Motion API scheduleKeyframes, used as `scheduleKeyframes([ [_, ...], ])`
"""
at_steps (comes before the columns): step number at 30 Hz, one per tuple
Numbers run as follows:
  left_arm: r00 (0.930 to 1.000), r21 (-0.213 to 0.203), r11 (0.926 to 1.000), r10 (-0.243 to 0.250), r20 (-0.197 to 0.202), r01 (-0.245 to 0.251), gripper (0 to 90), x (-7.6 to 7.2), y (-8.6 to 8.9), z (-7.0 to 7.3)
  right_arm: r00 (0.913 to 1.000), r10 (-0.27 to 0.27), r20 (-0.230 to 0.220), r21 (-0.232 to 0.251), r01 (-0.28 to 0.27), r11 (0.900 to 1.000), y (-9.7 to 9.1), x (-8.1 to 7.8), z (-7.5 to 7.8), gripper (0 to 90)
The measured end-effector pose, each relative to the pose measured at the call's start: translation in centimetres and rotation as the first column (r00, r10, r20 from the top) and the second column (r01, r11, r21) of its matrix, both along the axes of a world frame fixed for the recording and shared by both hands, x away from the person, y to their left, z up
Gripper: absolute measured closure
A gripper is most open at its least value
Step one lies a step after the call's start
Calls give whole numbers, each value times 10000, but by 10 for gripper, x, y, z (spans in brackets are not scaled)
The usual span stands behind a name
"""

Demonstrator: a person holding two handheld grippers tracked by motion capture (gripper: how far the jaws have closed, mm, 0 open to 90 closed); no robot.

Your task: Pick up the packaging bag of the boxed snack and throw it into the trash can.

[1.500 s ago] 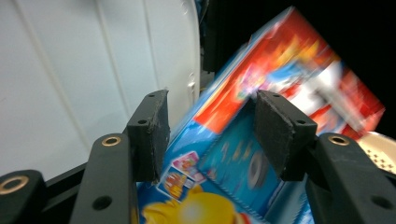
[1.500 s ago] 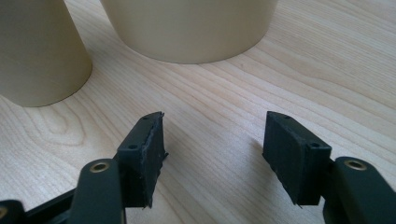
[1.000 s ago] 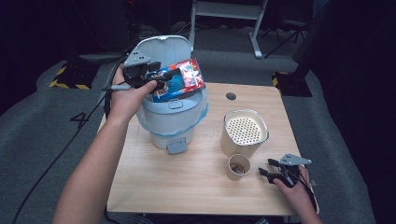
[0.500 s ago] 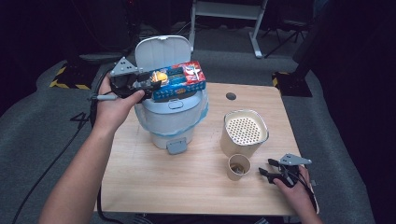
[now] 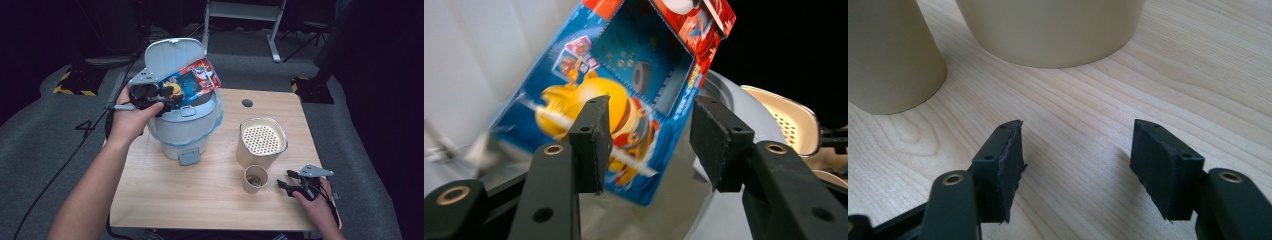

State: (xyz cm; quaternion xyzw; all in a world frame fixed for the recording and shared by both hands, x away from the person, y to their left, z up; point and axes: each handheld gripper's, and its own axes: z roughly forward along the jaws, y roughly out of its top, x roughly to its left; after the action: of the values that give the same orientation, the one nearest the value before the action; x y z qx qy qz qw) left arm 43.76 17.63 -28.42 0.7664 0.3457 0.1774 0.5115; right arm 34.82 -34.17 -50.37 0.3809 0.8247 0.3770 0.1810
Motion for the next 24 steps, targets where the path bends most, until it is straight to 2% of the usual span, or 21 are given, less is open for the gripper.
scheduleKeyframes([
  [4,9999,147,9999,-60,-109,62,506,4,-7,-1,10000,-2,1,0,2,10000,0,0,0,380],
  [7,10000,103,9999,-79,6,78,501,2,-9,0,10000,-2,2,-1,2,10000,0,0,0,380],
  [10,9990,268,9995,166,417,-178,479,-2,-4,5,10000,-2,1,0,2,10000,0,0,0,380],
  [12,9972,132,9991,401,627,-411,474,-4,3,9,10000,-2,1,0,2,10000,0,0,0,380],
  [15,9932,142,9962,841,806,-855,465,-2,15,13,10000,-3,-1,0,3,10000,0,0,0,380],
  [17,9892,312,9926,1145,911,-1177,450,2,22,15,10000,-1,3,0,1,10000,0,0,0,380],
  [21,9877,345,9900,1339,805,-1370,442,10,26,13,10000,-3,1,-1,3,10000,0,0,0,380],
  [24,9909,294,9915,1256,491,-1271,436,16,25,9,10000,-1,1,-2,1,10000,0,0,0,380],
])
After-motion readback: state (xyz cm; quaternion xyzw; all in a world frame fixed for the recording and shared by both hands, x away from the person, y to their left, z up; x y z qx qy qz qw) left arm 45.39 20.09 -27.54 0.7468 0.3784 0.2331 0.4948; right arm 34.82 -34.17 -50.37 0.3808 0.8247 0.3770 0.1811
